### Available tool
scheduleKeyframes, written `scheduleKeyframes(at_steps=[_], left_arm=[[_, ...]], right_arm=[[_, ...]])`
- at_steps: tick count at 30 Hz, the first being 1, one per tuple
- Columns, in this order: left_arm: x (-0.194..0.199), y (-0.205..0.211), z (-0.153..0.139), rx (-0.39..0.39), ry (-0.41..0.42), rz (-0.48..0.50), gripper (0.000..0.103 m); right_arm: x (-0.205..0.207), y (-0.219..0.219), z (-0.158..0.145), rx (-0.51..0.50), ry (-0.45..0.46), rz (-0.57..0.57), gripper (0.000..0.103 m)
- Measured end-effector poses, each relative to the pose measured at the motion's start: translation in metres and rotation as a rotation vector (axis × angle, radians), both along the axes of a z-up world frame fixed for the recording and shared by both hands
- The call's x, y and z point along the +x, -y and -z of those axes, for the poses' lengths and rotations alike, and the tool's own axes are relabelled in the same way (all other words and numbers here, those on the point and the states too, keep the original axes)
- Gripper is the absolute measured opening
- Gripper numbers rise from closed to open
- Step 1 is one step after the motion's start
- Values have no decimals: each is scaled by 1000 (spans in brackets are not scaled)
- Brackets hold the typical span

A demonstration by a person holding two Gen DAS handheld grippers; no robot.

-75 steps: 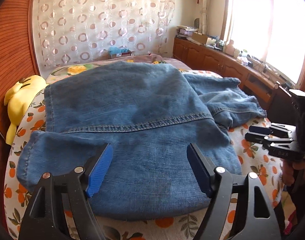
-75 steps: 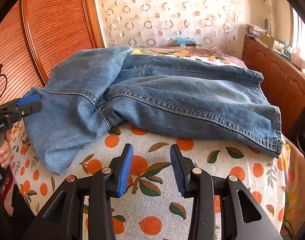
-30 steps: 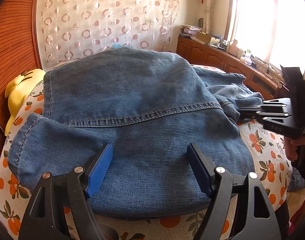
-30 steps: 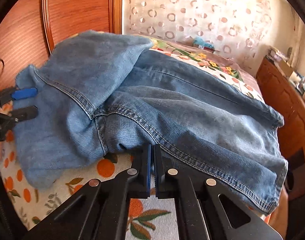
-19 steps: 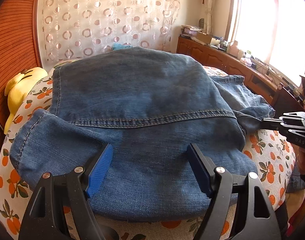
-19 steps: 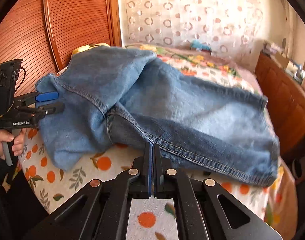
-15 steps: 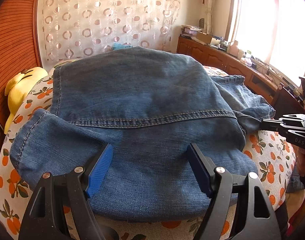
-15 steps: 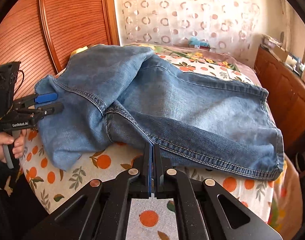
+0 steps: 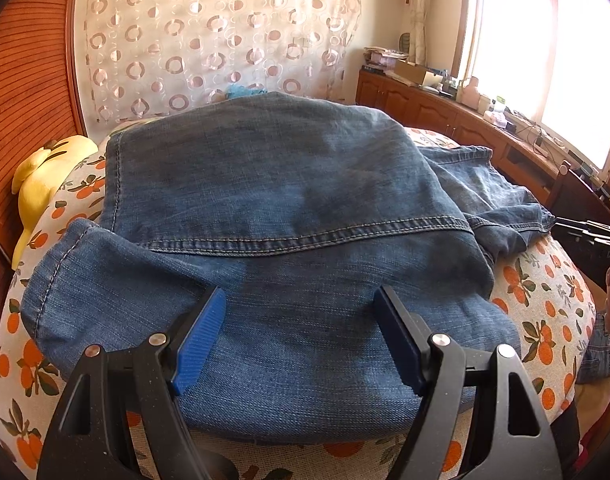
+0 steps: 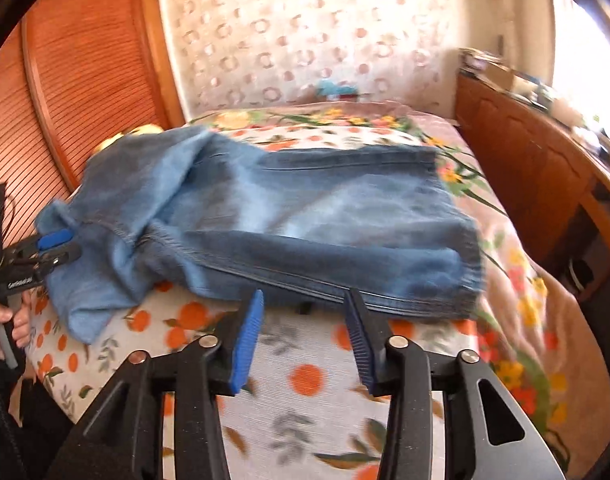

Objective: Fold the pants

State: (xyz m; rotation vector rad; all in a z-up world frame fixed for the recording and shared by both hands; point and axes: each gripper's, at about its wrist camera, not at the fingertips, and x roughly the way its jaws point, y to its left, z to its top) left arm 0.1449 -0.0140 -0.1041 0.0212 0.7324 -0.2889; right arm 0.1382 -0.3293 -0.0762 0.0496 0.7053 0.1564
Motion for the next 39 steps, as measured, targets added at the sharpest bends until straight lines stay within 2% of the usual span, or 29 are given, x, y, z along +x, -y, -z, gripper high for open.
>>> scheduleKeyframes(at_steps=[7,16,24,26,32,35,39], left_arm=[[0,0,1,14,-2,-3,77],[0,0,1,10,-2,-2,77],[0,0,1,10,-2,-2,77],[0,0,1,17,-2,-3,77],[3,6,-6,34,-17,2,77],[7,15,-25,22,-11,50,77],[26,39,-52,53,27,125,77]], right_arm=[[11,49,6,32,-27,149,46],[38,75,11,90,-65,236,47],[44,75,13,119,-97,228,47],[43,76,12,131,-86,217,18],[13,87,-8,151,66,248,15],[11,87,-4,129,46,247,15],[17,87,5,99,17,230,15]])
